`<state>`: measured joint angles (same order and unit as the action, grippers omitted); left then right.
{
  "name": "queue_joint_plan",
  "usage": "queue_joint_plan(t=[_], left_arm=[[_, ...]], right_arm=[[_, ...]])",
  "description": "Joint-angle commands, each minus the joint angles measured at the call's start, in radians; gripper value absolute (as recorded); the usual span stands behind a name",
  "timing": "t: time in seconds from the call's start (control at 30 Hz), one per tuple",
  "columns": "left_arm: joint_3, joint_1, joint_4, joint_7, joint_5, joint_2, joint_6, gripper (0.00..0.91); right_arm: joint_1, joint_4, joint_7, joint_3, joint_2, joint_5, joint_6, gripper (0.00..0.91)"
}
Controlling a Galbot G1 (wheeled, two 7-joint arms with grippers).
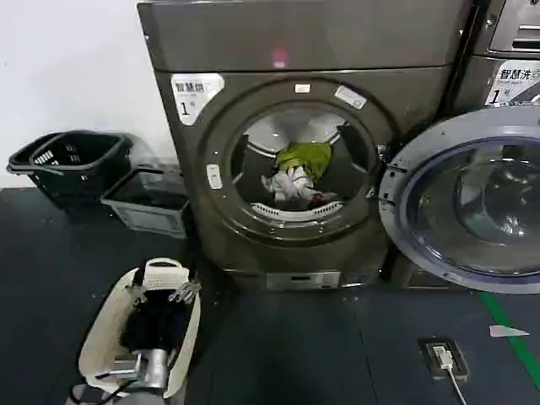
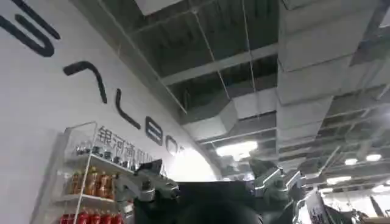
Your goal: Grasp the clothes from the dryer.
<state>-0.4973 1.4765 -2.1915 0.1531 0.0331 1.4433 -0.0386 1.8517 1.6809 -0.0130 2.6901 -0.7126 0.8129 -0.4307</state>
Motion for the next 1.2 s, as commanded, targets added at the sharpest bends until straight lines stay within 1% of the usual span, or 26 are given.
queue_joint_plan(t=[0.03,0.1,0.13,0.27,0.53,0.87,1.2], left_arm=[[-0.007,-0.001,-0.003,0.005,-0.005,-0.002,0.011,0.907],[-0.013,-0.002,-0.003,0.004,-0.002,-0.005,0.010,0.907],[-0.016,-0.002,-0.003,0.004,0.000,-0.007,0.010,0.907],[-0.020,-0.001,-0.007,0.002,0.007,-0.010,0.008,0.907],[-0.031,-0.008,-0.008,-0.011,0.016,-0.008,0.009,0.907],[-0.037,-0.014,-0.015,-0.005,0.065,-0.005,-0.023,0.907],[-0.039,-0.009,-0.010,-0.028,0.037,-0.001,0.009,0.907]], right_arm=[[0.002,0.001,0.000,0.002,0.000,0.004,0.003,0.907],[0.004,0.002,-0.016,-0.004,-0.002,0.008,0.020,0.907],[0.004,0.008,-0.022,-0.005,-0.004,0.009,0.015,0.907],[0.002,0.013,-0.005,-0.004,-0.003,0.030,0.020,0.907],[0.002,0.010,-0.006,0.001,0.000,0.035,0.022,0.907],[0.001,-0.003,-0.006,0.010,0.003,0.038,0.025,0.907],[0.004,-0.011,-0.009,0.019,0.010,0.039,0.024,0.907]])
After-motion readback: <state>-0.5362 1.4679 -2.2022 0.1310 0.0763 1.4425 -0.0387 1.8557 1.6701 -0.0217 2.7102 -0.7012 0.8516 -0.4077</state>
